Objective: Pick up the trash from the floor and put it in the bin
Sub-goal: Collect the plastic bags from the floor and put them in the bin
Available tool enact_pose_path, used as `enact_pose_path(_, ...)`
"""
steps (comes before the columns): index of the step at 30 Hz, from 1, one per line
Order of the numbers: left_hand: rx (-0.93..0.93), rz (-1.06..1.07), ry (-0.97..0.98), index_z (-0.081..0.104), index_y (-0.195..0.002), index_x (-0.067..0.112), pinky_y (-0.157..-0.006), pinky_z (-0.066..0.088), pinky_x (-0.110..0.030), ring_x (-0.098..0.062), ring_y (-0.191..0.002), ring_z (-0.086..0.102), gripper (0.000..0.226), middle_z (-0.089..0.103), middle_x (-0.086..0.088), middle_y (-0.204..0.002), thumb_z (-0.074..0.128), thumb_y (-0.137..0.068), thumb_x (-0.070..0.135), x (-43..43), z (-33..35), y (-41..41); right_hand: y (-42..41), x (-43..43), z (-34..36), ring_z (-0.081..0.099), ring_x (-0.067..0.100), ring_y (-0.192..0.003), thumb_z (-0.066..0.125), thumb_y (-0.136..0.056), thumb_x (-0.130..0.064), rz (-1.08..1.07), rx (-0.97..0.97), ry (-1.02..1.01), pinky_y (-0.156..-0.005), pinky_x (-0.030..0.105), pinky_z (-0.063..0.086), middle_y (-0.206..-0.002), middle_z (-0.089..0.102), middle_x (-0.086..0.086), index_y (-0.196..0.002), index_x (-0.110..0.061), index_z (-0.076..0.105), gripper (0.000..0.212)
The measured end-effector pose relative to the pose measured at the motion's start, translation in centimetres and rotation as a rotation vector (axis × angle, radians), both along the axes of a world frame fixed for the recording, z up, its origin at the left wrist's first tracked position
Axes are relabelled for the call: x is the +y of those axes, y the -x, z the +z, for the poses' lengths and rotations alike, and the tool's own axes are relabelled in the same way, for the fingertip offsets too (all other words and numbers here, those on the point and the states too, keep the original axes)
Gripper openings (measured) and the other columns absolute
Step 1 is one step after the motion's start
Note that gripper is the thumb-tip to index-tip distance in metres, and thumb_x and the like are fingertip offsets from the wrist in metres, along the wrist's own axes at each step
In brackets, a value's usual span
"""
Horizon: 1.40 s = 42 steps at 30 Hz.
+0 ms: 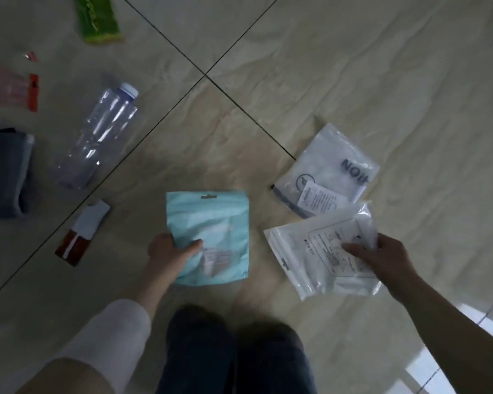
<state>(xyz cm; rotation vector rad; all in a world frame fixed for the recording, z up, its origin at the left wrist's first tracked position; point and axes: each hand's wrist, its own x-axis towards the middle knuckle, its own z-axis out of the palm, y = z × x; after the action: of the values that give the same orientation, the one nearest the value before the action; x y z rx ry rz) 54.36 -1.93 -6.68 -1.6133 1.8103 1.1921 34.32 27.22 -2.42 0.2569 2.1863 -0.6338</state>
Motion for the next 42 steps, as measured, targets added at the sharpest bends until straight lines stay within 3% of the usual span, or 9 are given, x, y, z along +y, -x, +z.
enact_pose_path(4, -0.043, -0.141, 0.239, 0.066, -0.096, -0.007, -0.086, 0.041, -0.033, -0.040, -0.106, 0.055, 0.049, 0.063, -0.029, -0.105, 0.077, -0.069, 0.031, 1.4, -2.0, 0.9, 3.5, -1.0, -1.6, 0.066, 0.018, -0.072, 0.079, -0.070, -0.023, 0.050, 0.021, 0.017, -0.068, 0.029, 0.053, -0.083, 0.071, 0.007, -0.091, -0.011, 0.069, 0.026)
enact_pose_path(9, -0.074, -0.108, 0.357, 0.050, -0.109, -0.010, -0.087, 0.040, -0.044, -0.044, -0.106, 0.050, 0.059, 0.054, -0.030, -0.112, 0.081, -0.067, 0.018, 2.8, -3.8, 0.9, 5.7, -3.2, -3.1, 0.067, 0.030, -0.089, 0.077, -0.072, -0.031, 0.220, 0.104, -0.038, -0.082, 0.042, 0.056, -0.094, 0.072, 0.014, -0.098, -0.004, 0.067, 0.039)
enact_pose_path(14, 0.017, -0.122, 0.262, 0.060, -0.102, -0.003, -0.073, 0.044, -0.036, -0.040, -0.094, 0.063, 0.034, 0.067, -0.023, -0.100, 0.072, -0.077, 0.016, 2.1, -3.4, 0.8, 8.3, -6.9, -4.3, 0.051, 0.031, -0.114, 0.077, -0.066, -0.048, 0.495, 0.326, -0.285, -0.091, 0.040, 0.049, -0.116, 0.059, 0.015, -0.111, -0.006, 0.057, 0.064)
enact_pose_path(18, 0.121, -0.036, 0.150, 0.068, -0.094, 0.006, -0.068, 0.042, -0.031, -0.026, -0.084, 0.063, 0.022, 0.065, -0.007, -0.085, 0.072, -0.078, 0.020, -0.6, -3.3, -0.1, 9.4, -9.6, -6.6, 0.008, 0.032, -0.143, 0.082, -0.062, -0.042, 0.509, 0.358, -0.290, -0.112, 0.048, 0.026, -0.154, 0.015, 0.014, -0.145, -0.017, 0.021, 0.106)
enact_pose_path(21, 0.242, 0.147, 0.082, 0.067, -0.090, 0.016, -0.069, 0.043, -0.026, -0.014, -0.076, 0.060, 0.016, 0.065, 0.001, -0.087, 0.074, -0.076, 0.011, -2.3, -3.2, -0.9, 9.2, -10.8, -8.3, 0.019, 0.034, -0.138, 0.086, -0.054, -0.042, 0.426, 0.377, -0.345, -0.109, 0.047, 0.029, -0.151, 0.019, 0.018, -0.147, -0.013, 0.009, 0.125)
enact_pose_path(24, 0.323, 0.160, 0.011, 0.062, -0.078, 0.029, -0.062, 0.041, -0.015, 0.004, -0.073, 0.055, 0.023, 0.062, 0.017, -0.081, 0.073, -0.076, 0.009, -3.4, -3.0, -1.8, 9.2, -11.2, -8.5, 0.039, 0.033, -0.123, 0.085, -0.052, -0.049, 0.440, 0.394, -0.522, -0.096, 0.043, 0.037, -0.131, 0.047, 0.020, -0.131, -0.004, 0.038, 0.102)
enact_pose_path(29, 0.219, 0.280, -0.001, 0.064, -0.087, 0.016, -0.075, 0.043, -0.030, -0.022, -0.087, 0.062, 0.013, 0.065, -0.005, -0.091, 0.072, -0.078, 0.013, -3.8, 0.0, -3.7, 7.3, -11.5, -4.7, 0.048, 0.028, -0.104, 0.067, -0.073, -0.052, 0.833, 0.436, -0.660, -0.082, 0.035, 0.038, -0.099, 0.064, 0.008, -0.098, -0.013, 0.067, 0.046)
enact_pose_path(38, 0.146, 0.234, 0.118, 0.062, -0.112, 0.005, -0.089, 0.048, -0.038, -0.031, -0.107, 0.061, 0.035, 0.067, -0.015, -0.113, 0.069, -0.080, 0.017, -9.1, 7.0, -8.3, 1.9, -19.6, 3.7, 0.059, 0.022, -0.104, 0.060, -0.080, -0.044, 1.311, 0.541, -0.321, -0.103, 0.033, 0.025, -0.097, 0.070, 0.004, -0.096, -0.014, 0.065, 0.034)
enact_pose_path(42, 0.110, 0.051, 0.267, 0.070, -0.095, -0.003, -0.085, 0.051, -0.042, -0.035, -0.099, 0.065, 0.031, 0.071, -0.024, -0.099, 0.069, -0.074, 0.020, -13.3, 4.1, -9.6, 0.4, -25.7, 1.9, 0.064, 0.026, -0.091, 0.061, -0.078, -0.046, 1.485, 0.447, -0.219, -0.069, 0.027, 0.040, -0.095, 0.070, 0.005, -0.092, -0.014, 0.063, 0.035)
